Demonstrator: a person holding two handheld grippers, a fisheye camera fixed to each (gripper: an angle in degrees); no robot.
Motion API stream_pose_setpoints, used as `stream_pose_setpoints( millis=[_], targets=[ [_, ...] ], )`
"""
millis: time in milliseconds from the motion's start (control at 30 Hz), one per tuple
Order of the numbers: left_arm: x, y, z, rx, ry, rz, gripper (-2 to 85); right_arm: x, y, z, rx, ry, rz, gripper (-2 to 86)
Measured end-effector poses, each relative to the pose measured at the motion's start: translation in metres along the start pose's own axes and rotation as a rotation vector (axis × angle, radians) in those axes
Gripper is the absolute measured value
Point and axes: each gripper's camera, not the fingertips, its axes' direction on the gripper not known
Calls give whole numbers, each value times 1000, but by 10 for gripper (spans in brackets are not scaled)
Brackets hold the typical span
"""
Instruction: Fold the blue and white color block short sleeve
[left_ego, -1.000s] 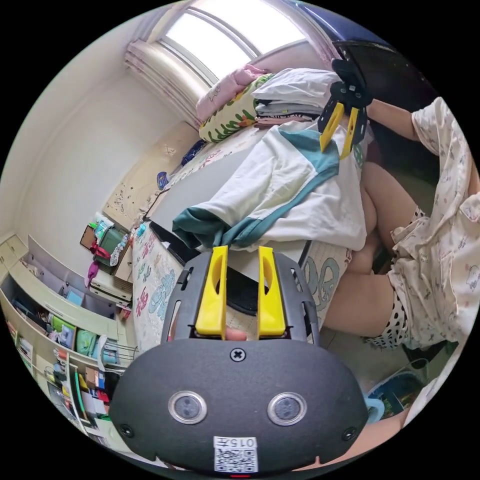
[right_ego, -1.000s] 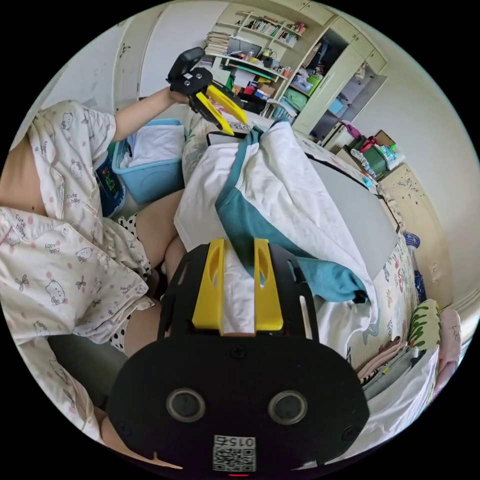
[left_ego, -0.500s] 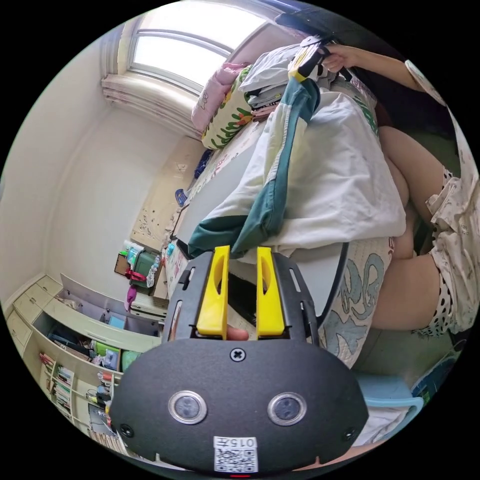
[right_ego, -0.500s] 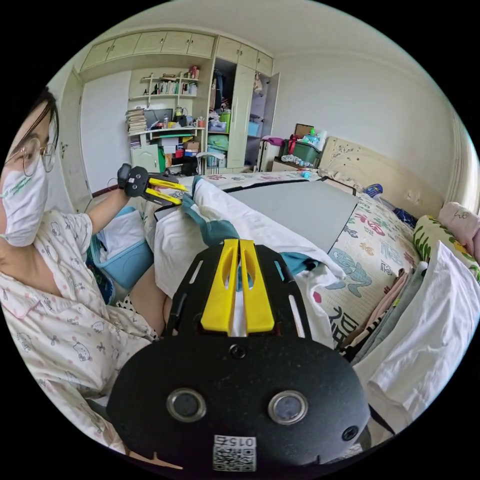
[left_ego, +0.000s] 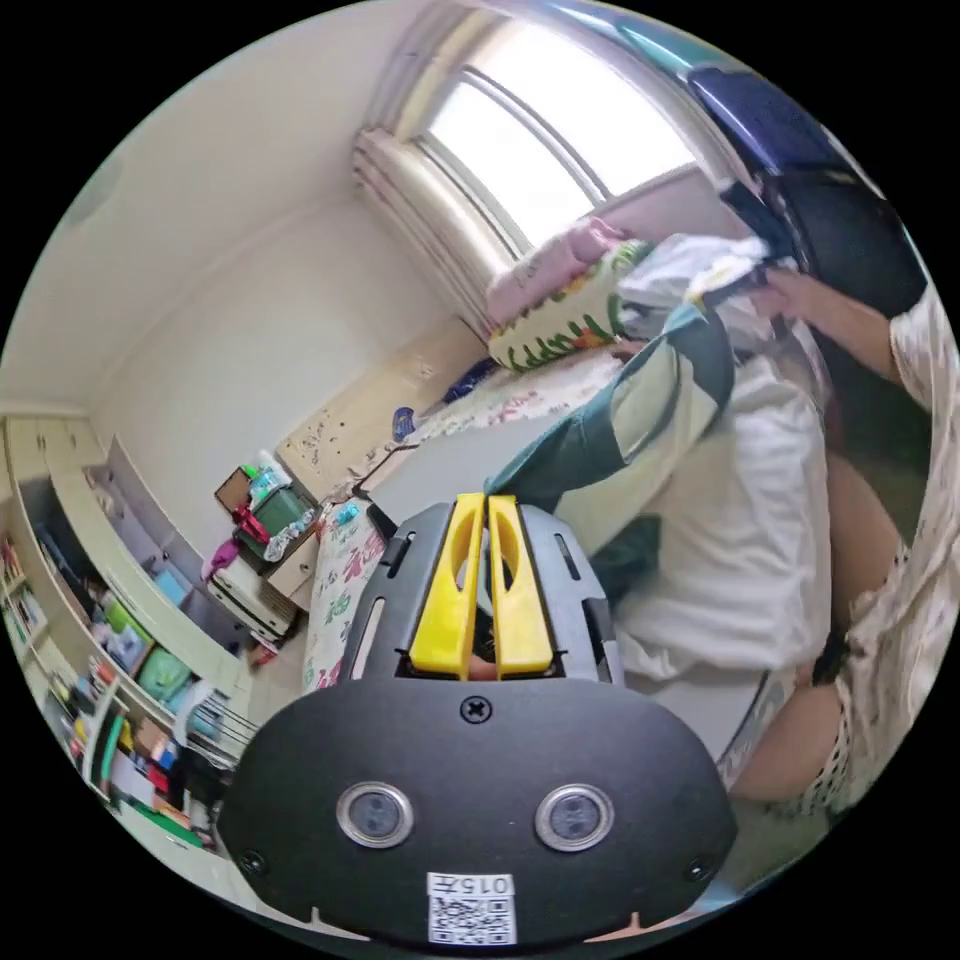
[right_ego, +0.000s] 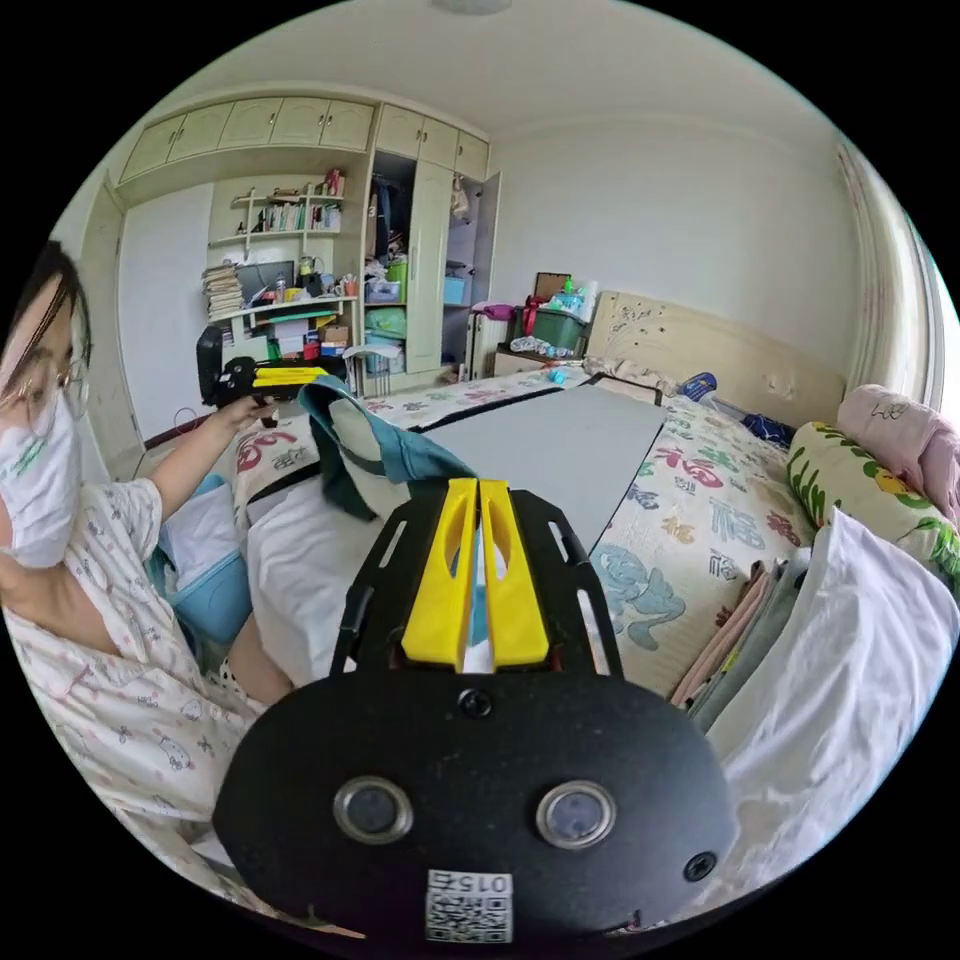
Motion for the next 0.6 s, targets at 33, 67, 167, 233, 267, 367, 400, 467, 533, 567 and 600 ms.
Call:
stream_pose_setpoints(
  millis=[33,67,167,233,267,367,400,467,533,567,600],
  targets=[
    [-34,-5,23,16,4,-78,-1,23,-34,17,32,16,34,-10],
    [-51,-8,35,21,0,-116,-1,35,-51,26,48,24,50,-10],
    [-120,-15,107,0,-33,-250,-1,100,-131,80,103,32,171,-10],
    [-158,-14,170,-46,-56,-294,-1,154,-183,130,103,-1,287,-9],
    [-167,-13,187,-65,-62,-299,0,168,-194,143,101,-12,321,-9],
    [-200,-11,265,-155,-120,-258,3,229,-237,214,71,21,427,-7],
    [-211,-9,300,-200,-135,-240,5,247,-251,243,50,79,441,-5],
    [-227,2,355,-255,-123,-260,12,275,-264,290,-9,153,477,1],
    [-237,31,419,-298,-123,-352,39,308,-259,332,-69,254,572,22],
    [-236,39,433,-311,-119,-371,48,314,-256,336,-77,249,580,34],
    [-232,54,454,-338,-111,-399,63,322,-246,337,-89,221,583,57]
  ],
)
